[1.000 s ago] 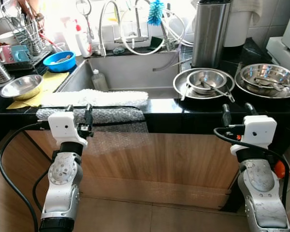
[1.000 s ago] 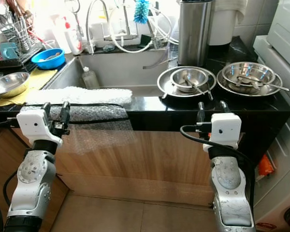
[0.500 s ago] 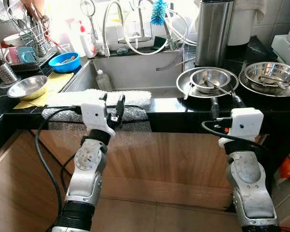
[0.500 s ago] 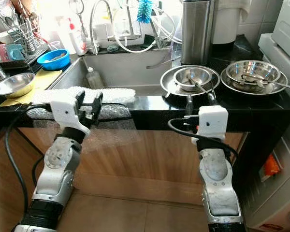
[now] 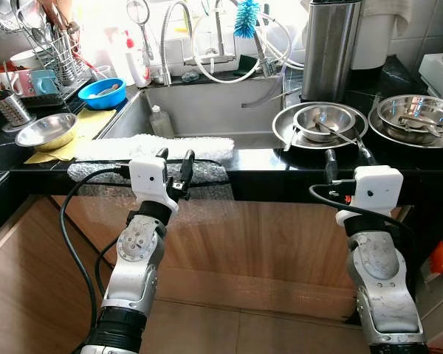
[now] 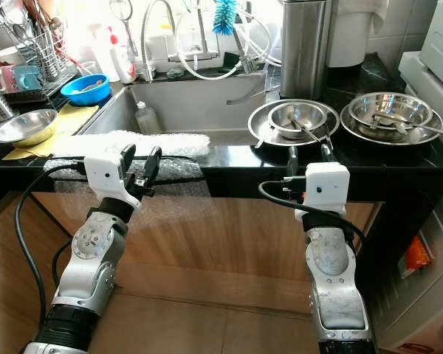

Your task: Kitchen organization

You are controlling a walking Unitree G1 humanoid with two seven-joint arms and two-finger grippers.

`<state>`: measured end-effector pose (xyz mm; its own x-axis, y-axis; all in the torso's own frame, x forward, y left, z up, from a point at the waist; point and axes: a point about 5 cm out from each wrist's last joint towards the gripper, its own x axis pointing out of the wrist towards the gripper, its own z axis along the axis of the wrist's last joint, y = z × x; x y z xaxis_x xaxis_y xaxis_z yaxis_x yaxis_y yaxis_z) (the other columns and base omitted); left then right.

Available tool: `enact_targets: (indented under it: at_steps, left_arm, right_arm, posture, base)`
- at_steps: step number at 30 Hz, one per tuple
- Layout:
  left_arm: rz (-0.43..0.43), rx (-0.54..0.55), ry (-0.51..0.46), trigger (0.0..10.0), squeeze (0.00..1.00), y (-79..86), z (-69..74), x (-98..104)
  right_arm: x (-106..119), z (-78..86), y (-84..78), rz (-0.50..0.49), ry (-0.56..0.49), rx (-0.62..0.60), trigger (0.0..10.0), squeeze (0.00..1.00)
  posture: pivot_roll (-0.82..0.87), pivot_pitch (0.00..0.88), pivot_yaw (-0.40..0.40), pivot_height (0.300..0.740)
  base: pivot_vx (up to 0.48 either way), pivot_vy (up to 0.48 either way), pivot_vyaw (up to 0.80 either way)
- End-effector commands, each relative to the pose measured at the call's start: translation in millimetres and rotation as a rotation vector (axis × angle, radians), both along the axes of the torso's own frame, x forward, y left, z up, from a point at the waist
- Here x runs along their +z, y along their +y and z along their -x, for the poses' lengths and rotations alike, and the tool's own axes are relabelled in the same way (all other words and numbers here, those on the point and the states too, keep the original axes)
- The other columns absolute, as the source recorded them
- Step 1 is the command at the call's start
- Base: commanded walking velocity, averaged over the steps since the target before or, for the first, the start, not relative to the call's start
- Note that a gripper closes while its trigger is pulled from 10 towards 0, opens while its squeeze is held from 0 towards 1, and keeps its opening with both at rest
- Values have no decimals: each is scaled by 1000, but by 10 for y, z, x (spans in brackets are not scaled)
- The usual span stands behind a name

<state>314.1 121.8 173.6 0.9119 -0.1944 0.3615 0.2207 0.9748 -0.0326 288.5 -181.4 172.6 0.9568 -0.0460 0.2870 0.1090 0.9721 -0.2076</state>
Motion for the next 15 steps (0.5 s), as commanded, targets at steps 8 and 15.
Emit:
enact_targets:
  at_steps: [8, 15]
  left_arm:
    - [-53, 155, 165, 10000, 0, 576, 121, -482]
    - [-81, 222, 204, 10000, 0, 760, 170, -595]
  right_arm:
    - [31, -95, 11, 12, -4, 14, 10000, 0]
    - [-30, -129, 2, 12, 12, 9, 10000, 0]
  posture:
    - [-60, 0, 114, 740]
    - [-63, 0, 131, 740]
  base:
    - [0, 0, 0]
    - [0, 0, 0]
